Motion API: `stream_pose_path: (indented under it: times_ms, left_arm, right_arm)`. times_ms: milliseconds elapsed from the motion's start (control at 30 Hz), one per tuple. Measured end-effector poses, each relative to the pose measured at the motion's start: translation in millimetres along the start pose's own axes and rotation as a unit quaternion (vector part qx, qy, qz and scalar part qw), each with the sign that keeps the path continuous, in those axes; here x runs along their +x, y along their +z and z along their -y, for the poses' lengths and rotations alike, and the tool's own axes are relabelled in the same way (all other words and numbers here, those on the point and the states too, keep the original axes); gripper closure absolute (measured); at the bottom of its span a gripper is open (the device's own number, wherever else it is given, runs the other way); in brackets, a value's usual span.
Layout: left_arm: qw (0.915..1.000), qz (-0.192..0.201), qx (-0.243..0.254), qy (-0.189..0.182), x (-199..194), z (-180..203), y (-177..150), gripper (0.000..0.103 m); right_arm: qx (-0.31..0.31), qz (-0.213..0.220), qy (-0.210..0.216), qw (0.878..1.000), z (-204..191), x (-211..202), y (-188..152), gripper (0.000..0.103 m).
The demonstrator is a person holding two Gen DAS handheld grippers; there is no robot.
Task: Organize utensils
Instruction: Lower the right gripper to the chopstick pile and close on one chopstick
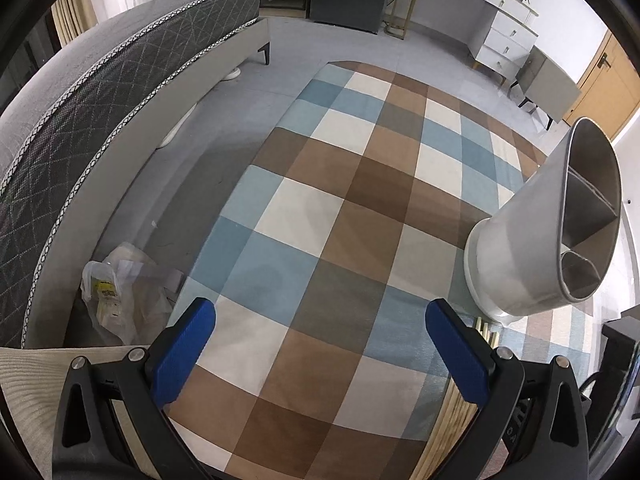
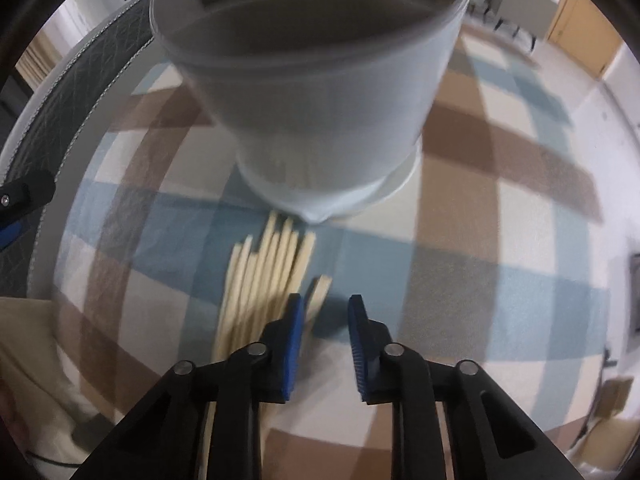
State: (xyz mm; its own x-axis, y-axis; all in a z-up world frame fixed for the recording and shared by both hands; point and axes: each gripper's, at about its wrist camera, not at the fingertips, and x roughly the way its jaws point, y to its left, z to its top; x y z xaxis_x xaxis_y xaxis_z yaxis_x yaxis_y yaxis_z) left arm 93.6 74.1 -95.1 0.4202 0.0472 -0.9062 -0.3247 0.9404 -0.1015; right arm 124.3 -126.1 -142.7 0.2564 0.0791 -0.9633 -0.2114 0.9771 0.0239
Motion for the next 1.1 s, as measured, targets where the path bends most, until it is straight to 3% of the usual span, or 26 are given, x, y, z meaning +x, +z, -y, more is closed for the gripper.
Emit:
stream_pose_path:
  times_ms: [167,200,367,467,667,867,1100]
  left_arm:
    - [0.9999,-0.004,0.002,0.011,2.3,-0.6,-1.7,0.001]
    - [0.9999,-0.004,0.002,0.011,2.0,-0.5,-2.4,0.001]
    - [0.9992,0.009,0.034,0.021,-1.7,11.2,-8.7,0.001]
    - [0.9981,0.003,0.059,0.016,4.0,18.9,-15.1,0.001]
    - [0.9929,-0.047,0.105,-0.032,22.2,41.0,-36.3,0.001]
    - [0.9853,-0.074,0.154,0.001,40.8,60.0,-59.0,0.005]
    - [0.9856,-0.083,0.147,-0.002,43.3,64.3,-63.0,0.005]
  right_arm:
    - [-0.003,0.009,-0.003,1.000,-4.0,-1.7,-1.9,0.087]
    - [0.004,0.013,0.003,1.000,-0.4,-2.0,-1.7,0.094]
    - [0.066,0.039,0.048,0.996,30.7,-11.9,-8.5,0.098]
    - [0.110,0.070,0.075,0.989,50.9,-25.9,-11.5,0.098]
    - [0.159,0.143,0.124,0.969,74.2,-58.6,-15.8,0.098]
    - [0.195,0.182,0.156,0.951,100.5,-77.7,-20.1,0.098]
    - [0.227,0.216,0.178,0.933,122.2,-95.9,-28.5,0.098]
